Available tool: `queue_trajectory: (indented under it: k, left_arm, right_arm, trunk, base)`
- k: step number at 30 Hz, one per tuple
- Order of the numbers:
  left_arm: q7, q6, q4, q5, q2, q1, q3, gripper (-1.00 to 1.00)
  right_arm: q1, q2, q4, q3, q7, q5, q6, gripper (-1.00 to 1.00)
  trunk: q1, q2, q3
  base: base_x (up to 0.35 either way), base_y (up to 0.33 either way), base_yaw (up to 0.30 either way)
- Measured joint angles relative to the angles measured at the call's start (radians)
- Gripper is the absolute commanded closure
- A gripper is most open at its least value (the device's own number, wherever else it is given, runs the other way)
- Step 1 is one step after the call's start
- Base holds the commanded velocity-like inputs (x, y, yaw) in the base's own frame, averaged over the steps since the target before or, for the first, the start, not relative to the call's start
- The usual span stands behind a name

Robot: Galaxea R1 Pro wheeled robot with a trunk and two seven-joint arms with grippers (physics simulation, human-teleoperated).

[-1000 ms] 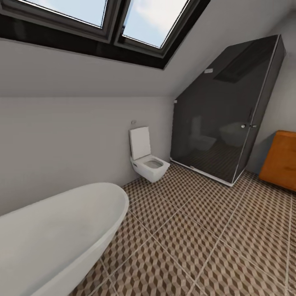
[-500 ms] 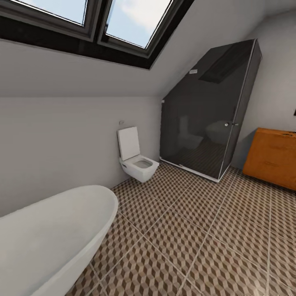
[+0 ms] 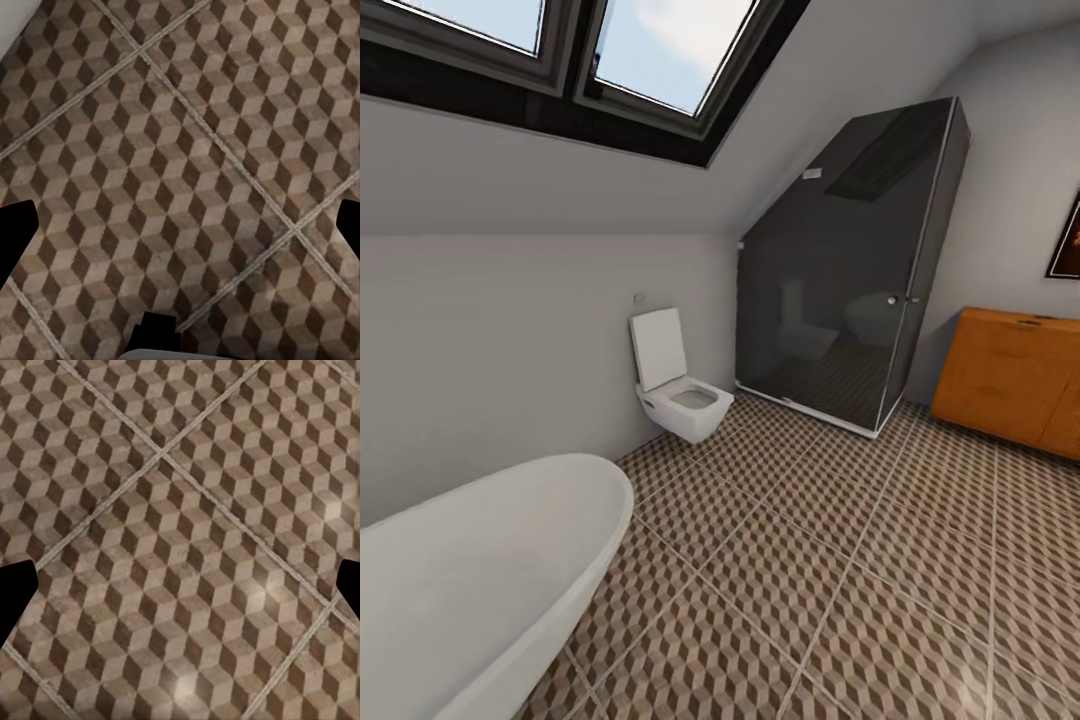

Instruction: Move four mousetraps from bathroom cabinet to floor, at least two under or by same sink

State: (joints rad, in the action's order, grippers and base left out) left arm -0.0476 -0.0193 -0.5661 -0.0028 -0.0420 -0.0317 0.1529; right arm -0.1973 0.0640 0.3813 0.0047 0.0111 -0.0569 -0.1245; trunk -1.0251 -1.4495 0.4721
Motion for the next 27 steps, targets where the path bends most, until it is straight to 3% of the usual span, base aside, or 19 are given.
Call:
queue_trajectory:
  k: [10,27]
  left_arm:
    - [0.001,0.000,0.000,0.000,-0.001,0.000,-0.001,-1.00]
    - [0.003,0.000,0.000,-0.001,0.000,0.000,-0.004,-1.00]
  right_arm:
    - [0.000,0.000,0.000,0.000,-0.001,0.000,-0.001,-1.00]
    - [0.000,0.000,-0.001,-0.003,-0.005,0.001,-0.001,-1.00]
  trunk:
    - [0.000,0.000,0.007]
    - [0.000,0.000,0.018]
  base:
    - [0.000,0.000,-0.122]
    - [0.000,0.000,-0.244]
